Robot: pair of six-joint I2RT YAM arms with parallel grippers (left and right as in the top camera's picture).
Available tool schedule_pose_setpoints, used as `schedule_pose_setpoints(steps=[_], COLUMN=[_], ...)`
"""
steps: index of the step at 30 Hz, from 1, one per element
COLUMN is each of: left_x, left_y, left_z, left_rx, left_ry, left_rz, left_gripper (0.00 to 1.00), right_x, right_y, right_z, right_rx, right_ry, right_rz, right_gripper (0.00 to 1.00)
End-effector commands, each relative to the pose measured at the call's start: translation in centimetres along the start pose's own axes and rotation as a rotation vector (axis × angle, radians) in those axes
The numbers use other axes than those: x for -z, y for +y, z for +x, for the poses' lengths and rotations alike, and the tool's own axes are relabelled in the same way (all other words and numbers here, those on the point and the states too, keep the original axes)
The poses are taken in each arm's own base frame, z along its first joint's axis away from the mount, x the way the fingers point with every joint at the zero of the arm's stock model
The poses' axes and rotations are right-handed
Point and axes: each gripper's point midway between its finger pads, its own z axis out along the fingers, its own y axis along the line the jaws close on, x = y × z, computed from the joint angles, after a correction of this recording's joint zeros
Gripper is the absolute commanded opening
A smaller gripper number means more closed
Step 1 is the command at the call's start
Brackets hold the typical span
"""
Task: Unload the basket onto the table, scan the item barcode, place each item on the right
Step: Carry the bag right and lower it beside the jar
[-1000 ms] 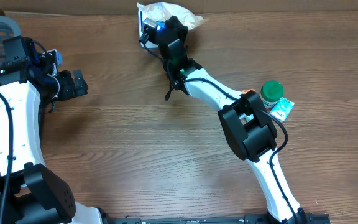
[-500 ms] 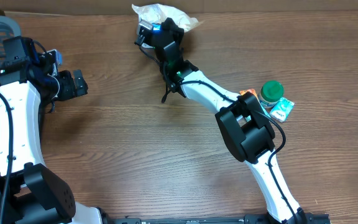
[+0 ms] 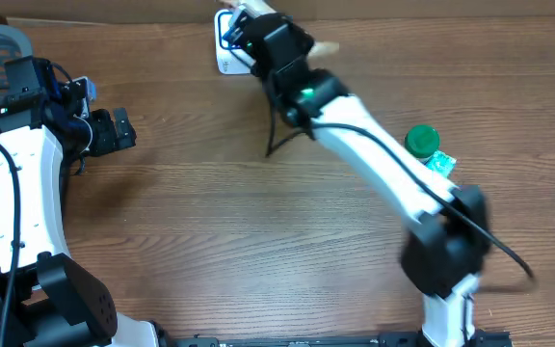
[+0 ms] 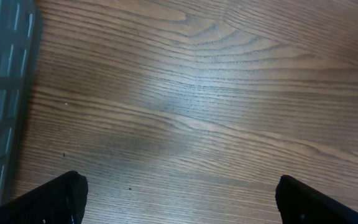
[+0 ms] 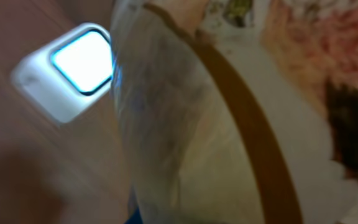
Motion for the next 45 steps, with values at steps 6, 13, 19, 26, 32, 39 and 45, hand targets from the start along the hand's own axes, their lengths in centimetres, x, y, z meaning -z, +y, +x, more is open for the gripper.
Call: schedule_pose_setpoints(steps=[6, 13, 19, 26, 32, 39, 45], left_x=[0.0, 0.0, 0.0, 0.0, 0.0, 0.0, 0.0], left_y=[-0.2, -0.2, -0.2, -0.2, -0.2, -0.2, -0.2], left_z=[-0.1, -0.1, -0.1, -0.1, -0.1, -0.1, -0.1], left_rx=[-0.004, -0.004, -0.004, -0.004, -0.004, -0.004, -0.004], left_ry=[-0.001, -0.001, -0.001, -0.001, -0.001, -0.001, -0.001], left_rz=[-0.001, -0.001, -0.001, -0.001, -0.001, -0.001, -0.001], left_gripper=[0.99, 1.00, 1.00, 1.00, 1.00, 1.00, 1.00], right_x=[13.7, 15.2, 12.9, 11.5, 10.8, 9.3, 8.6], right_y=[-2.8, -3.8, -2.6, 0.1, -1.3, 1.1, 2.1], right_z=[2.7, 11.7, 18.4, 22.3, 24.0, 27.6, 30.5], right_rx=[-0.745, -0.948, -0.916, -0.909, -0.923, -0.818, -0.784], right_ry=[0.098, 0.421, 0.604, 0.715, 0.711, 0.797, 0.865], right_rz=[-0.445, -0.554, -0.557, -0.583, -0.558, -0.556, -0.497], right_gripper=[0.04, 0.04, 0.04, 0.04, 0.04, 0.04, 0.04])
